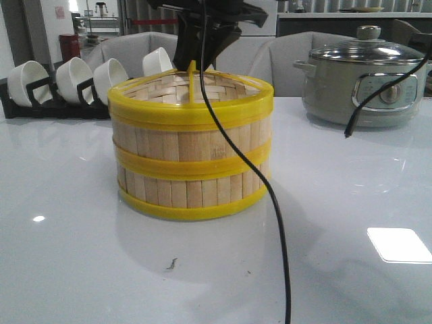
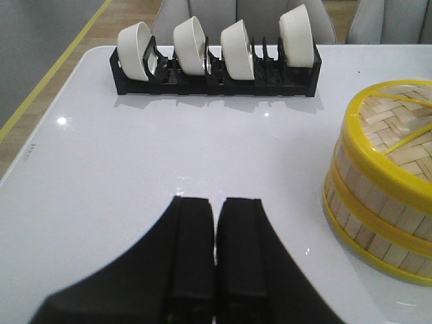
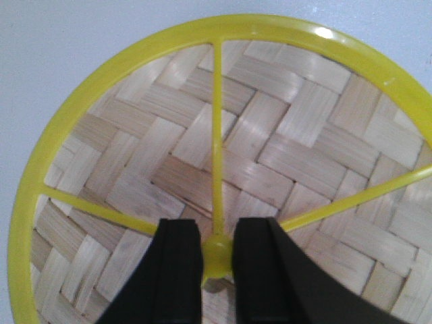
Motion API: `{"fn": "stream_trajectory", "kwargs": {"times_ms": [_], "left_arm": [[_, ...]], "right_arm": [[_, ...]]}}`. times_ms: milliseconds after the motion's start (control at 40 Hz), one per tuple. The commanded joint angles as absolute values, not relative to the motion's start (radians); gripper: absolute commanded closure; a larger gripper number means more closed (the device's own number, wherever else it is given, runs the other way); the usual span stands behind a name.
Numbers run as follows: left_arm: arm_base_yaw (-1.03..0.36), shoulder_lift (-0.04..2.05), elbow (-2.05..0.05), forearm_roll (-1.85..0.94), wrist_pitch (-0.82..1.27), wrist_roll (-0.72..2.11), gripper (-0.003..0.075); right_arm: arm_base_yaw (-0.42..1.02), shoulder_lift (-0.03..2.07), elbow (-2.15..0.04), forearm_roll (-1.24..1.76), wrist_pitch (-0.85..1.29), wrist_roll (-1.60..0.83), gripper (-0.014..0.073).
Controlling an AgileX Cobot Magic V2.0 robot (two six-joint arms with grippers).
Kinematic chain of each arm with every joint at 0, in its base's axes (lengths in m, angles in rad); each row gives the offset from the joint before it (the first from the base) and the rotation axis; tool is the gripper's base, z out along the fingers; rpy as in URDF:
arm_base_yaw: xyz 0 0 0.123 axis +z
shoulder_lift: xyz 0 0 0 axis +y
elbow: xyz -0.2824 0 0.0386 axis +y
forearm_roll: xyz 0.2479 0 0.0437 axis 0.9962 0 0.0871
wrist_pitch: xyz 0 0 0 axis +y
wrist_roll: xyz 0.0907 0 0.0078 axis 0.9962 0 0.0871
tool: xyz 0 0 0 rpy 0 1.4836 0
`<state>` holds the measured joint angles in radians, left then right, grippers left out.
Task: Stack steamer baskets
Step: 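Carry the lid with the right gripper and lower it onto the top basket, then release the lid knob and raise the right gripper away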
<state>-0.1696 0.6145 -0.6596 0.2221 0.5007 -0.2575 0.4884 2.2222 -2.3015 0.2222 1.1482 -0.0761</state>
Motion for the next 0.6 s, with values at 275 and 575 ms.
{"fn": "stream_trajectory", "kwargs": {"times_ms": [275, 575], "left_arm": [[-0.168, 0.614, -0.689, 0.229, 0.425, -0.263, 0.0636], [-0.168, 0.614, -0.689, 0.229, 0.425, -0.263, 0.0636]], "right_arm": [[0.49, 2.151, -2.327, 0.232, 1.128, -0.068, 0.0116], [0.49, 2.062, -2.327, 0.149, 1.028, -0.068, 0.0122]]}}
